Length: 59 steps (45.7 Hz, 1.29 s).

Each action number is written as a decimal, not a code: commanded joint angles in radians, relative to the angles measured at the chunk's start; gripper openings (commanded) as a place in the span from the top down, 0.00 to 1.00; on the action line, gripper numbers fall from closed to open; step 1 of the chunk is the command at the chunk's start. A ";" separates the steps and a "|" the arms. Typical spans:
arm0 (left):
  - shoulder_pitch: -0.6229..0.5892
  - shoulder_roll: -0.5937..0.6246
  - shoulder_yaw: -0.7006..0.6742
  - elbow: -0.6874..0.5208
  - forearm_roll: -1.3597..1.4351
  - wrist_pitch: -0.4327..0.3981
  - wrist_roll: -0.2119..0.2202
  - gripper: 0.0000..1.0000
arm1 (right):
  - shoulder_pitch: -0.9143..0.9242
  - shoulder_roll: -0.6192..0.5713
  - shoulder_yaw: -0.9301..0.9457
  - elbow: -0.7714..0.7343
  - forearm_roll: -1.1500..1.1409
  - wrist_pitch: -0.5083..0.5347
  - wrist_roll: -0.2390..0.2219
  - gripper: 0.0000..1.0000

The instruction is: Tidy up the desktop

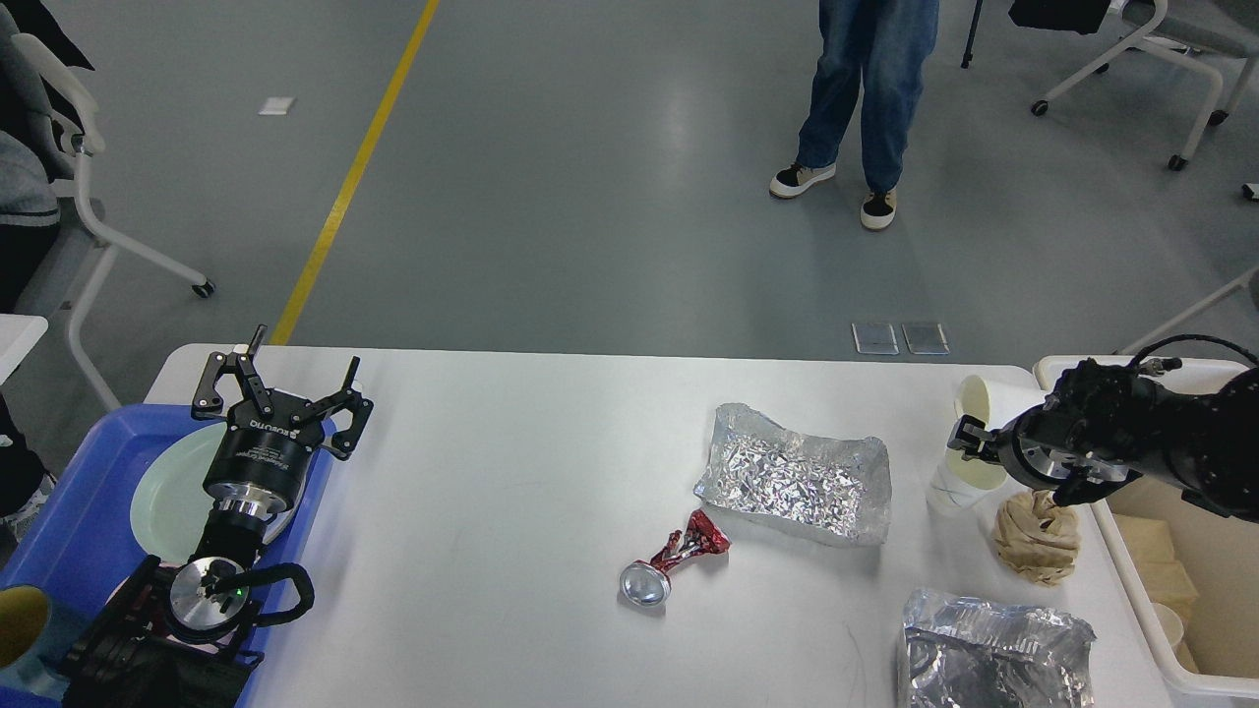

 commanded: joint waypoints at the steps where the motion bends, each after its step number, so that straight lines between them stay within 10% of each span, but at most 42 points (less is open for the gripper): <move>1: 0.000 0.000 0.000 0.000 0.000 0.000 0.000 0.04 | -0.005 -0.001 0.013 -0.001 -0.002 -0.003 0.000 0.35; 19: 0.000 0.000 0.000 0.000 0.000 0.000 0.000 0.04 | -0.024 0.002 0.039 0.001 -0.002 -0.005 0.002 0.53; 29: 0.000 0.000 0.000 0.000 0.000 0.000 0.000 0.04 | -0.027 0.005 0.040 0.011 -0.002 -0.005 0.000 1.00; 59: 0.000 0.000 0.000 0.000 0.000 0.000 0.000 0.04 | 0.076 -0.036 0.036 0.116 -0.002 0.018 -0.001 1.00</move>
